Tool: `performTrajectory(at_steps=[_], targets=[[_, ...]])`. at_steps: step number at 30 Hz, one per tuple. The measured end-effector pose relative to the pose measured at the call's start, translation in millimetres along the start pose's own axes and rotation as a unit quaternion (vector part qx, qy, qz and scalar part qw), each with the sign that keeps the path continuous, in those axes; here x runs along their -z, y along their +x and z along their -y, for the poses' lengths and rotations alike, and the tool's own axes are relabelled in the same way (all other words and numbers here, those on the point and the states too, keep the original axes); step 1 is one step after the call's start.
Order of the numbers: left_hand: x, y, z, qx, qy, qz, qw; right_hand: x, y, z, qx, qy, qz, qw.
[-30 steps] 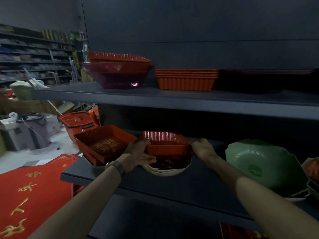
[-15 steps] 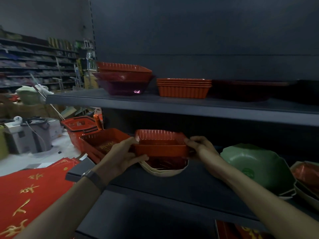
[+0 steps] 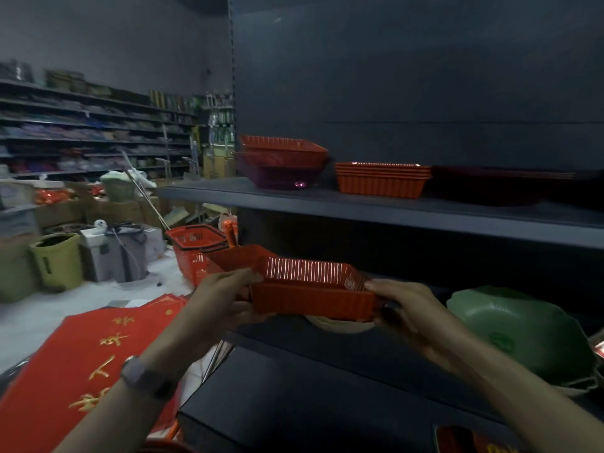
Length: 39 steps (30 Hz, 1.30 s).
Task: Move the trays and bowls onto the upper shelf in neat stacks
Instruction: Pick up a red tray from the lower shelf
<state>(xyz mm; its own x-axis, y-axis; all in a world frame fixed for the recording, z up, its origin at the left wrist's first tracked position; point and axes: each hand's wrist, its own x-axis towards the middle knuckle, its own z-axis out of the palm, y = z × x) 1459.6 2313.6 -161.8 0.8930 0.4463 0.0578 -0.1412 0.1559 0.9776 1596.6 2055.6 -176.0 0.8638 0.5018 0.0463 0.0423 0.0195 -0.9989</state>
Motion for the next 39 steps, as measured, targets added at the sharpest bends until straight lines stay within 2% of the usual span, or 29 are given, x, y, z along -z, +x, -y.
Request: performTrajectory(at_steps=[9,14,21,24,28,35,39], targets=[[20.2,-28.6,-53.0,-0.076,0.081,0.002,0.994,-21.7,-37.0,61.5,0.073,-0.002,0.036,0.997],[10.3,-30.3,-75.6,-0.110,0.085,0.009,0.990,-14.6,-48.1,88.4,0.060,0.016,0.024,0.998],[7.6,-53.2,-92.5,-0.149,0.148,0.031,0.977,-11.7,-54.8,96.1,0.067,0.006,0.036,0.997],[7.2,-61.1,-101.4,-0.181,0.136,0.030,0.974,-16.1,-53.9,102.9,0.089,0.012,0.047,0.995],[6.6,-47.2,-113.8,-0.177,0.104,0.029,0.978,-16.5,-49.7,119.8,0.130,0.011,0.031,0.991],[-27.9,-9.5,-135.0,-0.173,0.084,0.097,0.977,4.3,-37.7,150.9,0.193,0.007,-0.020,0.981],[-51.8,14.3,-152.2,-0.190,0.086,0.165,0.964,17.2,-28.4,172.0,0.229,-0.013,-0.033,0.973]])
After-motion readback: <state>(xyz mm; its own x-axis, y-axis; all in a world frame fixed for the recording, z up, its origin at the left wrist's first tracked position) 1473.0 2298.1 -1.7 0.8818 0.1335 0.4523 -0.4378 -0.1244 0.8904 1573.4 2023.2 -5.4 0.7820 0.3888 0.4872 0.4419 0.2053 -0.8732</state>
